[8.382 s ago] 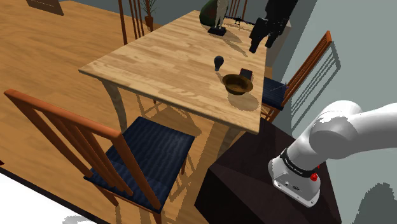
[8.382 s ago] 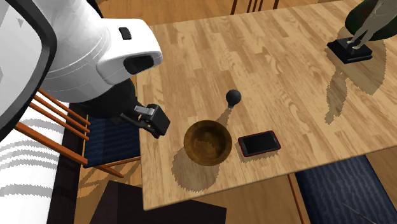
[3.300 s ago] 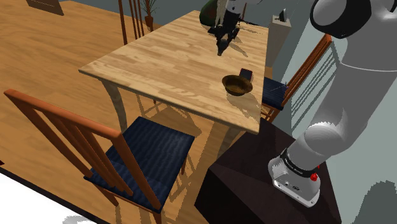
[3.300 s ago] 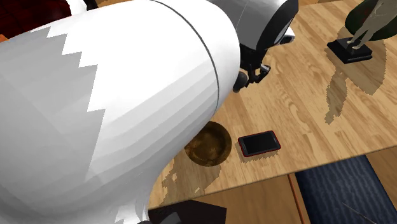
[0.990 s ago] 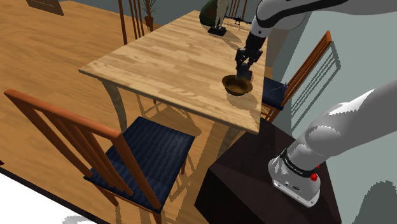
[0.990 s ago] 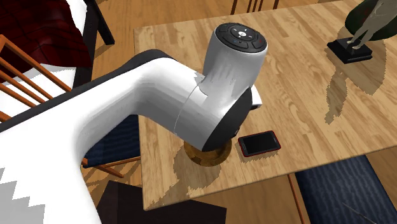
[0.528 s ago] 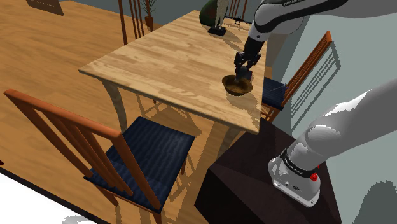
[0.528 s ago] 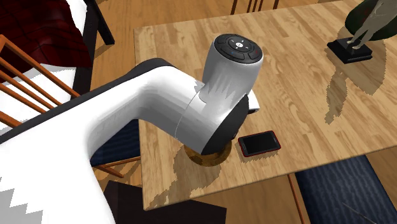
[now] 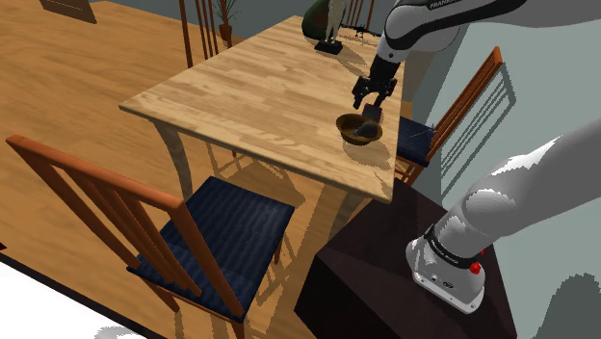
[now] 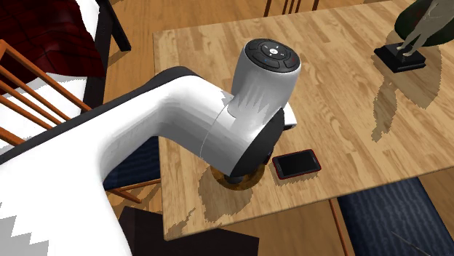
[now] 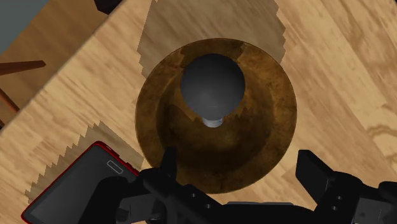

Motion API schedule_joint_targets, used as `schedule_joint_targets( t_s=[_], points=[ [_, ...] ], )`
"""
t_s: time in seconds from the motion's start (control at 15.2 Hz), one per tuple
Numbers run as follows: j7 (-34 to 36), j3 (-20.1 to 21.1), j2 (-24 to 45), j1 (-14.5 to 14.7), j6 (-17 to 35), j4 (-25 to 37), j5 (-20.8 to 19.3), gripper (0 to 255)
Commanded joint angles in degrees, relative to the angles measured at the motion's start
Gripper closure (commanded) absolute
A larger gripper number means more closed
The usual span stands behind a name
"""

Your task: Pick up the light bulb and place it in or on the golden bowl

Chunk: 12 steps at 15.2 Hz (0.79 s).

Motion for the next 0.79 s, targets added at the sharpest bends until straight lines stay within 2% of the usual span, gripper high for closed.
schedule_joint_targets(
  t_s=[0.0,0.2,0.73],
  points=[
    [0.1,0.0,-0.8,-0.1,-2.1,1.3,-0.2,0],
    [0.4,0.1,-2.6,-0.3,-7.7,5.1,-0.6,0],
    [0.4,0.1,-2.6,-0.3,-7.7,5.1,-0.6,0]
  ],
)
